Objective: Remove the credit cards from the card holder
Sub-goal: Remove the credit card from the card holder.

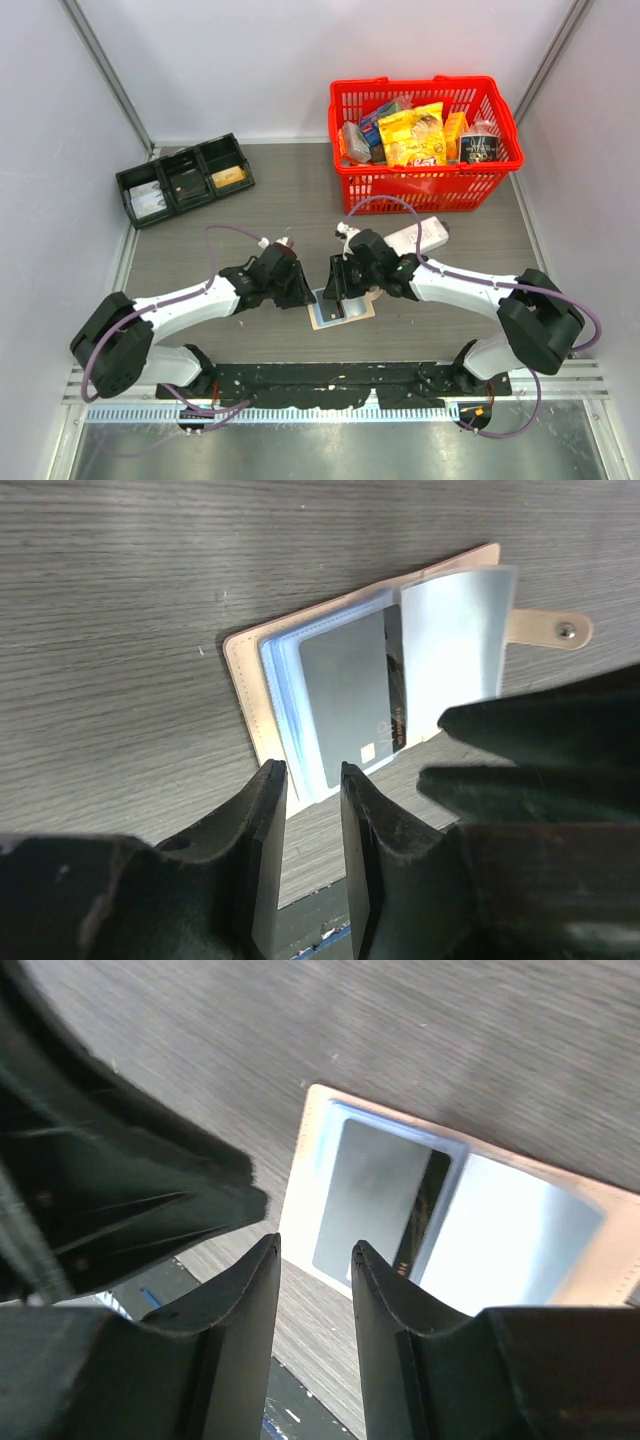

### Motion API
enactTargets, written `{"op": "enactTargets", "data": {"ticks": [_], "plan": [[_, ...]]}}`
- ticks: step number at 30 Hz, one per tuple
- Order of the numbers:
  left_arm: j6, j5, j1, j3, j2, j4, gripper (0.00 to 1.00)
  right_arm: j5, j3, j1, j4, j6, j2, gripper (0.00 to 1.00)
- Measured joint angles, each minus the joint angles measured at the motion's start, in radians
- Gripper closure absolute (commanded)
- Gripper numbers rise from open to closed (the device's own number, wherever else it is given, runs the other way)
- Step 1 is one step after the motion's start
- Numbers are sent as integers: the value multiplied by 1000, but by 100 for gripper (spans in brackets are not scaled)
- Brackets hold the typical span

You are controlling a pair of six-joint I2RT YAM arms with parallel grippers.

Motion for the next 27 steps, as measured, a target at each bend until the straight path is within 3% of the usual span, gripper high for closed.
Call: {"op": "enactTargets", "data": {"ticks": [5,12,15,27], "plan": [[1,-16,0,6,-56,-21,70,3,-19,-46,13,-4,-2,60],[1,47,-1,64,66,43,93,-99,-130,-115,163,19,-5,62],[-4,66,-2,63,122,75,99,-151,-177,-151,245,40,-3,63],[-23,89,-4,27,177,126,100,-298,-282,-214,487,80,103,66]]}}
